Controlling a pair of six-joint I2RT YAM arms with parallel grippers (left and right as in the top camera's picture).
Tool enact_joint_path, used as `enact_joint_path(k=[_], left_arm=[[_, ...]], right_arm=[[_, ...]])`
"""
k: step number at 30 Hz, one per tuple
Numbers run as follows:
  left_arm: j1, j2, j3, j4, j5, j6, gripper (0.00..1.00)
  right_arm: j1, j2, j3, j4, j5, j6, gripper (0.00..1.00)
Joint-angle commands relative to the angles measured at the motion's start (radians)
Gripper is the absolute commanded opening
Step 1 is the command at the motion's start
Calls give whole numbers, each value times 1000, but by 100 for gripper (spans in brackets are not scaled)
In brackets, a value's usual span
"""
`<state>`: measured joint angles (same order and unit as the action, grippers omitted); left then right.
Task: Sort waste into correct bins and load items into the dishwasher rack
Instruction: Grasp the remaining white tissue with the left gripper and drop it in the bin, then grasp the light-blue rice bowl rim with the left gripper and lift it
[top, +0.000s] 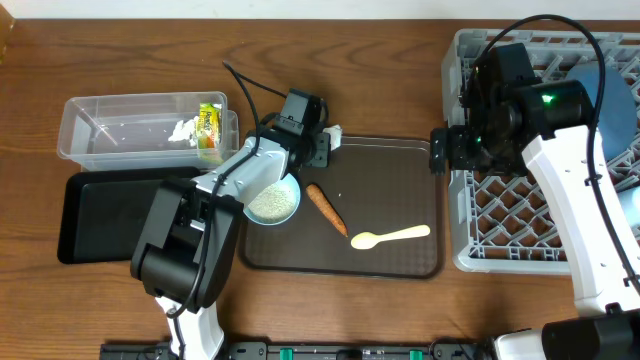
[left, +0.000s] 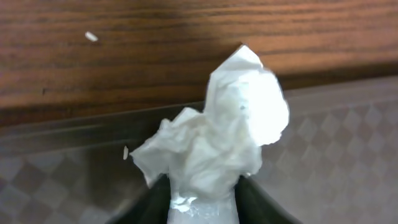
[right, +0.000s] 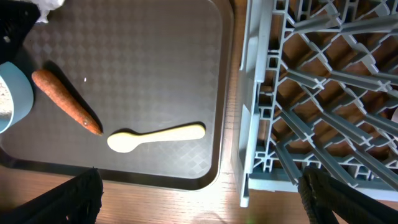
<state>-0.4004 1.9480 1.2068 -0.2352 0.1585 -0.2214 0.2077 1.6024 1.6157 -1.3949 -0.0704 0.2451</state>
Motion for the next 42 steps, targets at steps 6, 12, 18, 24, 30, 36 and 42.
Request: enact_joint_path(k=[6, 12, 18, 24, 30, 36, 42], left_arm=[[2, -3, 13, -10, 7, -1, 6], [23, -136, 13, -48, 6, -1, 6], [132, -324, 13, -62, 5, 0, 6], [335, -402, 13, -77, -71, -1, 7], [507, -367, 13, -76, -73, -1, 7], [603, -316, 13, -78, -73, -1, 13], [626, -317, 13, -89, -51, -1, 42]], right_arm=[[-5, 3, 1, -5, 7, -11, 99], [-5, 3, 1, -5, 8, -11, 99], [-5, 3, 1, -5, 15, -14, 99], [-5, 3, 1, -7, 15, -14, 99], [-5, 3, 1, -8, 14, -14, 99], [-5, 3, 1, -8, 14, -14, 99], [-5, 3, 1, -8, 14, -14, 99]])
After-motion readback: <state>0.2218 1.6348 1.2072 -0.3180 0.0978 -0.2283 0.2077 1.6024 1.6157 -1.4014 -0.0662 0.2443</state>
